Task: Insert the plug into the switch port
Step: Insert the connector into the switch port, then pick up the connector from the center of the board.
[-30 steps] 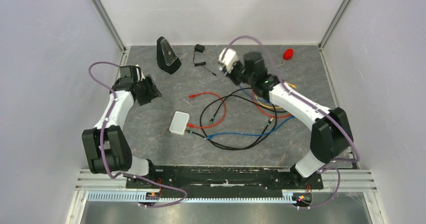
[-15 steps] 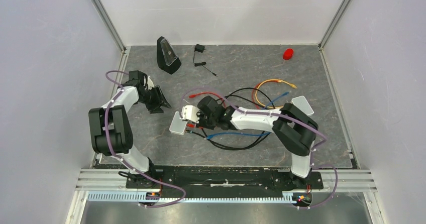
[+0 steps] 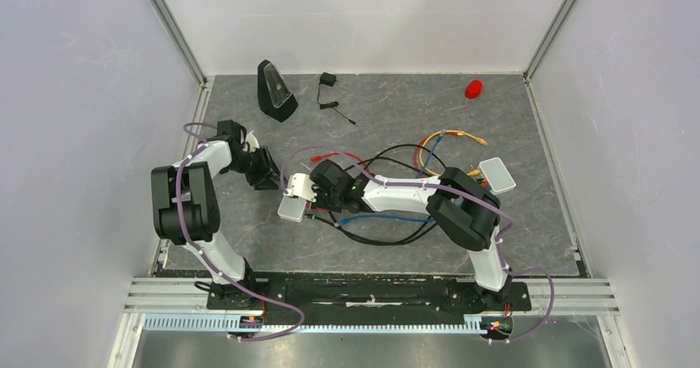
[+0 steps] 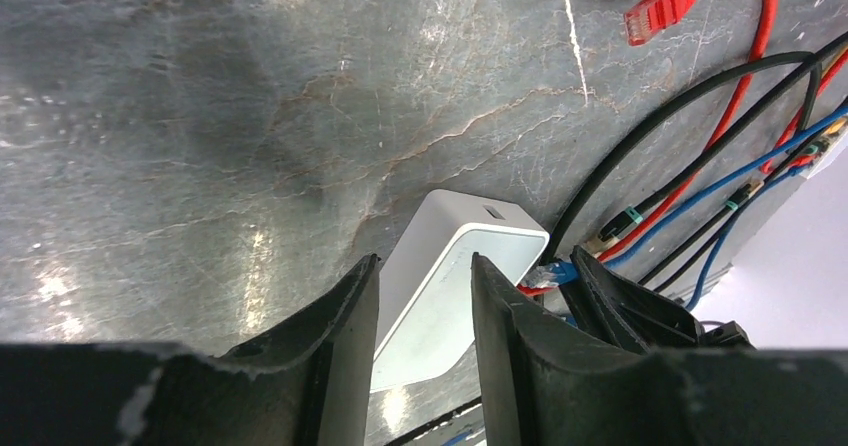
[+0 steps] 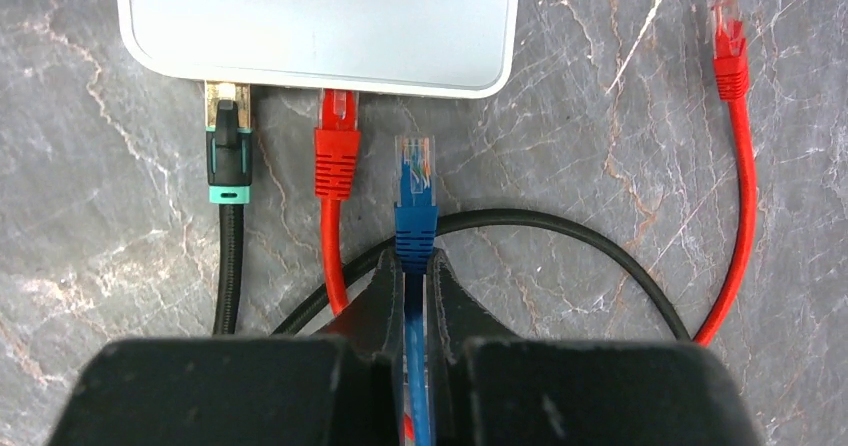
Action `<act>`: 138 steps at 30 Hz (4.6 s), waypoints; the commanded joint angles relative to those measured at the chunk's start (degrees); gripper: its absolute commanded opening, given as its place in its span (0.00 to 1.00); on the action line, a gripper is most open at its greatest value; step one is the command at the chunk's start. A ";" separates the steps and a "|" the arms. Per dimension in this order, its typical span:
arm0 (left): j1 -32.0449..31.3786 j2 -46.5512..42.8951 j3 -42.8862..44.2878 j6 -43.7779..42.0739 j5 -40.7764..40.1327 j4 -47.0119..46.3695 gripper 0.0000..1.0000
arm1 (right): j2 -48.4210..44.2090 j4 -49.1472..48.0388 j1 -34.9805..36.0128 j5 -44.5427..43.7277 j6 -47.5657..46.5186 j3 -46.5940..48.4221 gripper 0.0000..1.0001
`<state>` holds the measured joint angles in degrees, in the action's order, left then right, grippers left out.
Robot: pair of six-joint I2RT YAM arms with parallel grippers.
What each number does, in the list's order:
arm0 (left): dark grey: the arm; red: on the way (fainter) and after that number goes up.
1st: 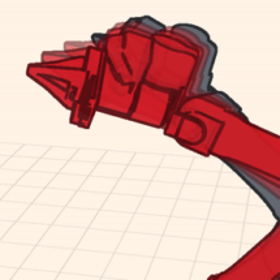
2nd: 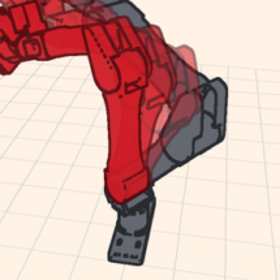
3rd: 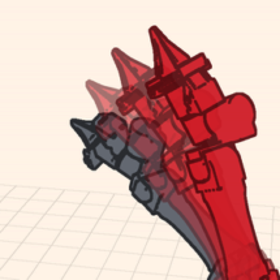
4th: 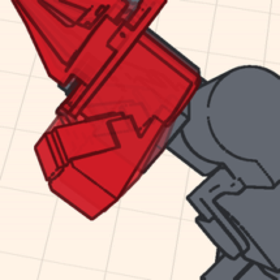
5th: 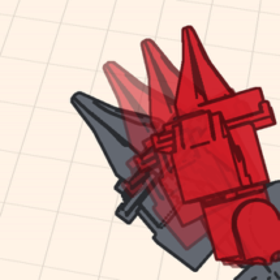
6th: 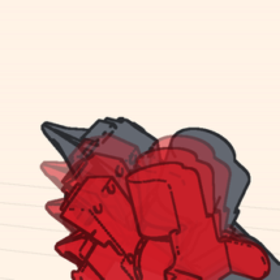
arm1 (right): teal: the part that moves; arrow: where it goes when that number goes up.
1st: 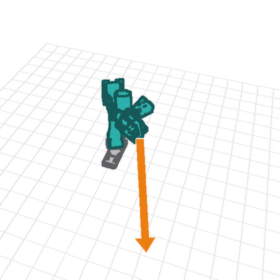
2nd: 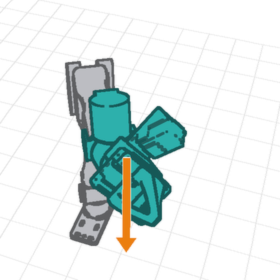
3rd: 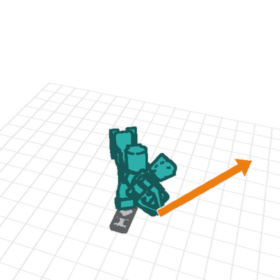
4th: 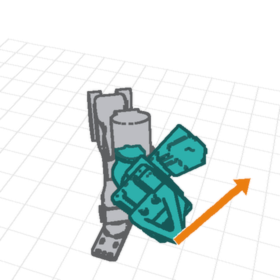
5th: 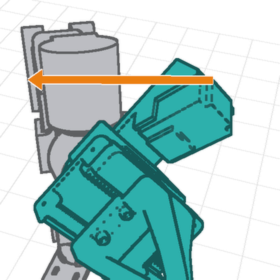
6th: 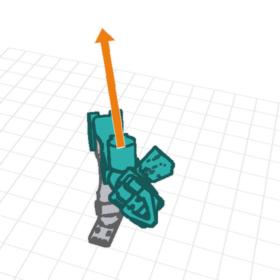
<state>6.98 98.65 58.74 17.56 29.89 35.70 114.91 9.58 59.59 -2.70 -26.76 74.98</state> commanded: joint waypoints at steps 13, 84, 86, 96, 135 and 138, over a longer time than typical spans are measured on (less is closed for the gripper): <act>-2.06 4.48 0.74 -4.02 4.24 1.64 0.36 | 6.81 6.92 0.82 -1.54 2.15 12.36 0.00; -3.92 7.70 -0.43 -5.78 17.07 -0.01 0.30 | 9.02 -6.14 -2.10 12.46 6.83 9.55 0.00; -5.01 8.16 -0.87 -4.99 18.51 -1.05 0.29 | 10.18 -6.33 -2.11 12.57 6.72 11.31 0.00; -10.14 6.92 -9.48 3.41 27.08 -12.08 0.22 | 10.34 -18.40 -2.20 9.07 8.83 11.33 0.00; -11.61 -25.66 -5.23 -2.01 -6.89 -3.78 0.38 | 11.28 -11.09 -20.67 -1.75 11.78 27.68 0.53; -14.27 -30.13 -7.61 -2.97 -6.96 -1.98 0.38 | 16.18 -10.70 -21.86 -1.30 8.67 33.59 0.54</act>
<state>-4.12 74.26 53.82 18.87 22.52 31.86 125.64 -2.79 38.30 -5.56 -12.78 101.80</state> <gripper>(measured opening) 0.374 0.535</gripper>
